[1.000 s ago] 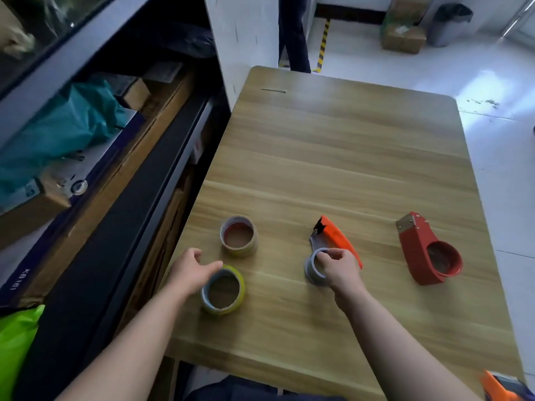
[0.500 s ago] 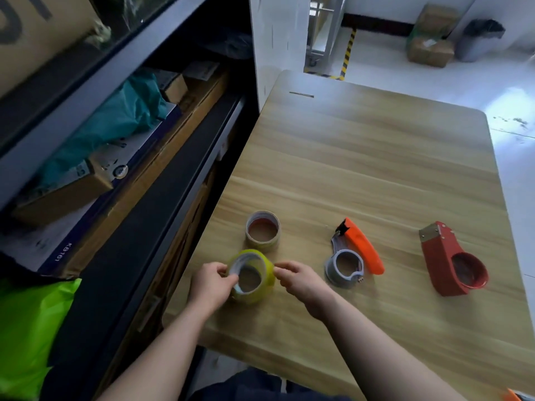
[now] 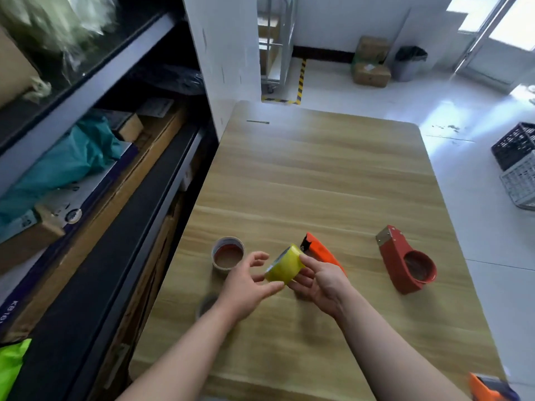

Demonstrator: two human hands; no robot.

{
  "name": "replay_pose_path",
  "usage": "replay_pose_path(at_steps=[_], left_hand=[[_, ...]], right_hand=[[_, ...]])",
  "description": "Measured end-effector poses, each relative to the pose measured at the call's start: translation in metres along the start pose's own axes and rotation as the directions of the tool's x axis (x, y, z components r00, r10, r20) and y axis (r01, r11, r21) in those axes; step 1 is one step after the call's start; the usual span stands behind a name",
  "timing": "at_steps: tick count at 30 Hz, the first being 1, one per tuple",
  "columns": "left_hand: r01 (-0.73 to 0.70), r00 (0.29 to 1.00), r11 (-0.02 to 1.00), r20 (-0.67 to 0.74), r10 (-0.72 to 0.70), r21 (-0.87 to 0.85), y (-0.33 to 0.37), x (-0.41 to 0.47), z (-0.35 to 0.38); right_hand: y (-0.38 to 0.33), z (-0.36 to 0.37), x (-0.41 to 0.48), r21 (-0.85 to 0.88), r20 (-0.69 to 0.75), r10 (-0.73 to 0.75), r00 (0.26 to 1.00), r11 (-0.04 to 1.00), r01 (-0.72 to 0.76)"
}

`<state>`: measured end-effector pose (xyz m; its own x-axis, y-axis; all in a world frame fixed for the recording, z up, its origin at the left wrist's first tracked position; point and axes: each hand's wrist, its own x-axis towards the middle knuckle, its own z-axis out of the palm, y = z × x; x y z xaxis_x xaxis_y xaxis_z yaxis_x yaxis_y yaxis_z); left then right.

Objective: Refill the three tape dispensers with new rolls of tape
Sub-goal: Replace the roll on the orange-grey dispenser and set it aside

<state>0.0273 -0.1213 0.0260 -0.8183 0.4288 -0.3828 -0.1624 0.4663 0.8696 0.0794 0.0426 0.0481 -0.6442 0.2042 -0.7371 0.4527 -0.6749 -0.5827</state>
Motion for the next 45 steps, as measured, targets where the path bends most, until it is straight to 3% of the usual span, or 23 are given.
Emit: replay_pose_path(at_steps=[2,3,10,13,15,17,19,21,25,29,34,36,40,45], left_hand=[[-0.191,0.980,0.921,0.020,0.196,0.339,0.004,0.004,0.009],[-0.260,0.962,0.866,0.032,0.273,0.427,0.007,0.006,0.012],[-0.433,0.899,0.777,0.283,0.334,0.456,0.012,0.021,0.036],[-0.367,0.920,0.886,0.250,0.301,0.284,0.011,0.028,0.043],[-0.198,0.960,0.979,0.210,0.186,0.042,0.014,0.030,0.046],[0.012,0.977,0.982,0.210,0.029,-0.190,0.021,0.031,0.049],[0.182,0.969,0.908,0.223,-0.102,-0.377,0.029,0.034,0.053],[0.292,0.954,0.761,0.228,-0.193,-0.579,0.032,0.037,0.053],[0.383,0.922,0.490,0.288,-0.260,-0.783,0.023,0.046,0.042],[0.406,0.902,0.351,0.307,-0.304,-0.844,0.016,0.051,0.047],[0.327,0.892,0.283,0.196,-0.407,-0.902,0.009,0.060,0.050],[0.308,0.894,0.326,0.156,-0.420,-0.894,0.002,0.062,0.048],[0.300,0.919,0.580,0.066,-0.389,-0.757,0.000,0.060,0.047],[0.321,0.933,0.866,-0.028,-0.359,-0.382,-0.002,0.061,0.050]], right_hand=[[-0.005,-0.008,-0.001,0.026,-0.037,-0.016,0.999,1.000,0.017],[-0.007,-0.013,-0.002,0.028,-0.040,-0.019,0.999,0.999,0.020],[-0.022,-0.035,-0.009,0.084,0.012,-0.057,0.998,0.995,0.055],[-0.029,-0.039,-0.009,0.112,0.073,-0.037,0.997,0.993,0.029],[-0.032,-0.045,-0.007,0.110,0.088,-0.024,0.996,0.994,0.014],[-0.036,-0.049,-0.004,0.088,0.102,-0.005,0.995,0.996,-0.004],[-0.038,-0.054,0.003,-0.015,0.061,-0.032,0.998,0.999,0.033],[-0.041,-0.061,0.013,-0.159,-0.083,-0.128,0.988,0.981,0.114],[-0.044,-0.085,0.027,-0.381,-0.281,-0.234,0.931,0.917,0.115],[-0.038,-0.096,0.030,-0.537,-0.204,-0.210,0.956,0.841,0.071],[-0.012,-0.101,0.037,-0.827,-0.083,-0.130,0.988,0.562,0.005],[0.002,-0.101,0.041,-0.875,-0.092,-0.110,0.990,0.484,-0.027],[0.020,-0.103,0.049,-0.858,-0.105,-0.157,0.982,0.513,-0.010],[0.026,-0.101,0.052,-0.837,-0.116,-0.261,0.958,0.545,0.047]])
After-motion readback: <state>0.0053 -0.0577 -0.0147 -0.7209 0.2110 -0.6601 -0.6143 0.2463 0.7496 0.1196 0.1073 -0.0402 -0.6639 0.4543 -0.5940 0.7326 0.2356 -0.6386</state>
